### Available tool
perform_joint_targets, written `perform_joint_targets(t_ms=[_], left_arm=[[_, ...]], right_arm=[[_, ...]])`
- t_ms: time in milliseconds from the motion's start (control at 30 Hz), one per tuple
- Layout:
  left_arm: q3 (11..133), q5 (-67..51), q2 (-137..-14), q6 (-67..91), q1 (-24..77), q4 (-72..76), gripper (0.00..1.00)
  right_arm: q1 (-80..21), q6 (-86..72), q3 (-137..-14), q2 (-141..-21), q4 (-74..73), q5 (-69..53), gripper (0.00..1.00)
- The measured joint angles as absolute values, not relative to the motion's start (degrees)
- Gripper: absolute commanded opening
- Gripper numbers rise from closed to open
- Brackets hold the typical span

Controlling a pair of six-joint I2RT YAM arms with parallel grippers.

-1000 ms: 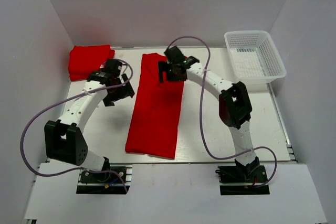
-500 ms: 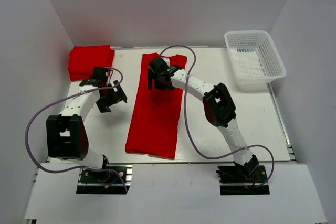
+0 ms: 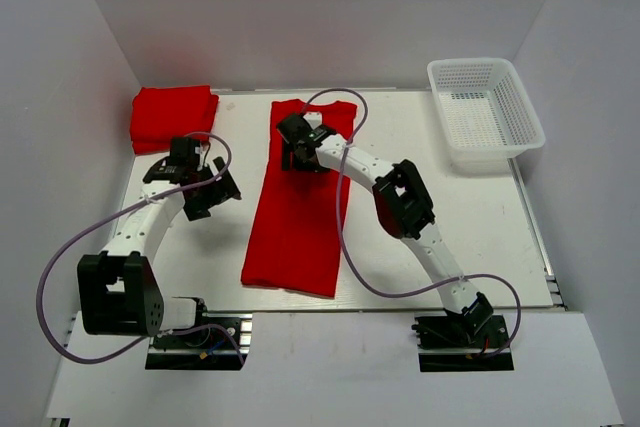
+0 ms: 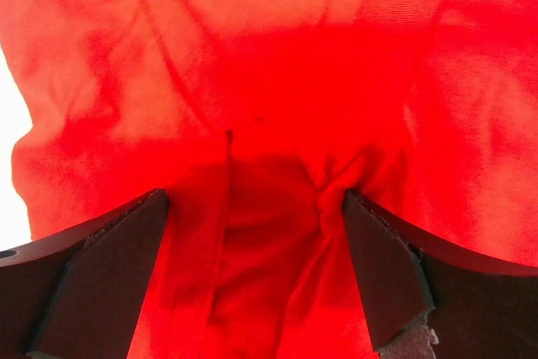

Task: Fold and stack the t-shirts
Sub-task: Rotate the tshirt 90 degrees

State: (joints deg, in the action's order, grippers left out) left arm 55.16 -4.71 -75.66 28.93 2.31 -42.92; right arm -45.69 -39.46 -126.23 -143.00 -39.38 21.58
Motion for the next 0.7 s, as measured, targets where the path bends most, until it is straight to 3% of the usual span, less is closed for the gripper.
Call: perform_joint_targets(t_ms=[333,700], left_arm=[[55.7,-4.6,-80.2,27.9,2.3,-44.4,1.0],[56.8,-9.0,-83.8,23.9,2.5,-43.2,1.0]], right_arm=[[-37.2,-36.1,-129.3,-144.9,-43.6,25.7,0.9],[-31.4,-22.6,-130.0,-146.3,-34.9,20.7,0.9]])
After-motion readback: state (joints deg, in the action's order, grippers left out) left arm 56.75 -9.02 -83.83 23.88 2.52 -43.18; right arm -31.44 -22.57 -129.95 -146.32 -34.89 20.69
